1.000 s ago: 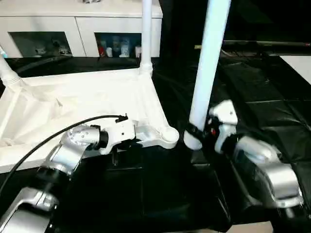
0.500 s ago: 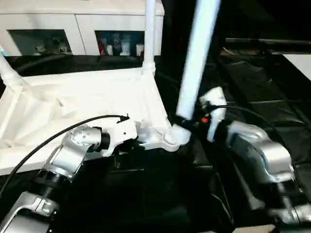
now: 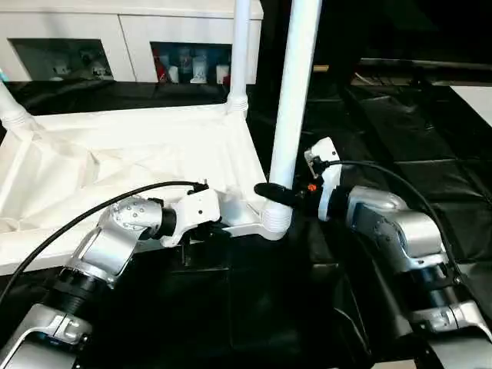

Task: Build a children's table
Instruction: Insert table leg to table base

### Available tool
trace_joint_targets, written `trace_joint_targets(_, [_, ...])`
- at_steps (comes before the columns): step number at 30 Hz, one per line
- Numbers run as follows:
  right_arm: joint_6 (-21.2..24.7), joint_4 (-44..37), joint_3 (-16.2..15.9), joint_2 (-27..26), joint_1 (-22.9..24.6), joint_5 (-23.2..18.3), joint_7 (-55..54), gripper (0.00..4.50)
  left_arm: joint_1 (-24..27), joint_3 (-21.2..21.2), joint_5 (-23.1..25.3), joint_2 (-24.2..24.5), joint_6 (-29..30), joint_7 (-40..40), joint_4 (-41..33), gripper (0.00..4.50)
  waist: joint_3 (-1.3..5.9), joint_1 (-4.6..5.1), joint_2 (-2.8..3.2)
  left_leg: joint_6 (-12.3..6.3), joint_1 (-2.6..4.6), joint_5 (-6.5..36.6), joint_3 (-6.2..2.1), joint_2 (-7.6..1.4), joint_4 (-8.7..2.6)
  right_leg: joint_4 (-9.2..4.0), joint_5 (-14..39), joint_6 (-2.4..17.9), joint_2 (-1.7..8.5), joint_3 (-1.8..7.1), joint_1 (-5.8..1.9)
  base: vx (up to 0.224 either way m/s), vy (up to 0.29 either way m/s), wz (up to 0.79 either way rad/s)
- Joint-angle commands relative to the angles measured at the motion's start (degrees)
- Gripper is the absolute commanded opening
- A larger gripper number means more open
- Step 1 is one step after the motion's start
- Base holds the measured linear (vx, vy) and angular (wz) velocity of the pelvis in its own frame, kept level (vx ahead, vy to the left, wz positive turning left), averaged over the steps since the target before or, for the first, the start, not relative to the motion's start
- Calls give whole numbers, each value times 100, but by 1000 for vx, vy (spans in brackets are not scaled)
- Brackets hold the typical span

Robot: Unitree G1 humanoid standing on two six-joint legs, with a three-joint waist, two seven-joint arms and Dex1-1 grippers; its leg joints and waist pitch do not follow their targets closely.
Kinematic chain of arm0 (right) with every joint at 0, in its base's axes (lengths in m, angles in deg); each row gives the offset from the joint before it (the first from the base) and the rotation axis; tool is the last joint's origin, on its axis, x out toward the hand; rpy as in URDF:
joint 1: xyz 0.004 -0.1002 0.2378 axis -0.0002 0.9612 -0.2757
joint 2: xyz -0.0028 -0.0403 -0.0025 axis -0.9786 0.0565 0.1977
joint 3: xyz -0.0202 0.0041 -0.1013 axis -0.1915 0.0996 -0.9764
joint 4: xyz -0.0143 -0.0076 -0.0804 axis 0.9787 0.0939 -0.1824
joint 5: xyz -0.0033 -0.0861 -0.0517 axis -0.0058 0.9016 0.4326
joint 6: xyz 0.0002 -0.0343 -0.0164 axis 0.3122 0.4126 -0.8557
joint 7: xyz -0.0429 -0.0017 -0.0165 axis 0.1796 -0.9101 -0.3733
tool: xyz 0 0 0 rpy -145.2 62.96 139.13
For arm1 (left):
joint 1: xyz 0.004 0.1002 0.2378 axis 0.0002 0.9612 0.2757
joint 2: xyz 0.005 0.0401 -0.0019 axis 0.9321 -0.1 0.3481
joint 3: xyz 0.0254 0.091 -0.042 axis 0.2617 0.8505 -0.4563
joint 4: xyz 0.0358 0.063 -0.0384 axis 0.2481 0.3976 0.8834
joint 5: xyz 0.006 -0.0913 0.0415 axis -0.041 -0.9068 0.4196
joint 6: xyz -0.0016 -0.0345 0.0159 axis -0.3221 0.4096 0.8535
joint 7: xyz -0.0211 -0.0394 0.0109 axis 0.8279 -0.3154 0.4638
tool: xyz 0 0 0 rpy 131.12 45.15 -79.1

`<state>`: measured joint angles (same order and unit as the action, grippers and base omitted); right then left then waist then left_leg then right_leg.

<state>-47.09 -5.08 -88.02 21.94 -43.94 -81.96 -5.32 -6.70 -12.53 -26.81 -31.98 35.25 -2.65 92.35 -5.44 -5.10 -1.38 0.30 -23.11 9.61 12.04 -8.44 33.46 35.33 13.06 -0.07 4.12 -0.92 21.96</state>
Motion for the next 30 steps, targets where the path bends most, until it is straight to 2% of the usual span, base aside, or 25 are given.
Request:
trace_joint_targets(1, [-98,144,-12,-4,-41,55,103,186,110,250,-62,-104,-45,94,-68,0,326,67,-15,-179,260,766,-219,-513,-436,-342,203,1330,472,214,-68,0,0,0])
trace_joint_targets(4, [-214,292,35,-74,-38,60,63,186,124,248,-61,-94,-55,103,-84,0,318,68,-23,-231,259,813,-206,-509,-437,-360,238,1362,479,217,-68,0,0,0])
trace_joint_targets(7, [-399,538,130,-187,-45,62,32,186,137,256,-75,-78,-50,81,-109,0,310,79,-22,-157,258,978,-216,-519,-458,-386,562,1333,491,221,-67,0,0,0])
trace_joint_targets(15, [-522,658,267,-281,194,-78,87,186,159,201,-90,-81,-46,23,-116,0,315,74,-23,-160,259,944,-209,-521,-462,-382,458,1310,488,226,-64,0,0,0])
trace_joint_targets(17, [-602,716,305,-329,279,-85,92,186,152,187,-97,-75,-52,18,-96,0,312,74,-4,-159,261,968,-210,-520,-470,-386,463,1322,482,221,-55,0,0,0])
trace_joint_targets(23, [-1031,855,565,-602,626,-176,-30,185,101,109,-108,-75,-102,-63,-8,0,295,65,28,-102,263,1149,-221,-530,-497,-402,516,1335,482,225,-45,0,0,0])
trace_joint_targets(24, [-1102,870,576,-630,663,-168,-45,185,94,102,-109,-70,-109,-64,5,0,286,62,54,-65,262,1234,-231,-531,-511,-406,592,1327,487,225,-36,0,0,0])
trace_joint_targets(25, [-1228,875,583,-669,733,-155,-63,185,89,90,-106,-69,-122,-84,16,0,285,70,42,-47,265,1292,-227,-531,-517,-417,643,1321,483,226,-35,0,0,0])
trace_joint_targets(28, [-1567,879,581,-770,896,-104,-109,185,65,52,-108,-60,-151,-116,61,0,266,58,60,42,274,1489,-235,-533,-540,-451,835,1272,500,239,-20,0,0,0])
trace_joint_targets(29, [-1686,880,559,-792,947,-56,-101,185,57,39,-107,-57,-153,-129,72,0,253,51,90,80,274,1567,-248,-535,-553,-458,911,1252,505,243,-13,0,0,0])
trace_joint_targets(30, [-1725,880,551,-799,965,-39,-96,185,54,35,-106,-56,-154,-132,76,0,254,55,71,106,279,1620,-245,-537,-558,-462,946,1240,501,244,-11,0,0,0])
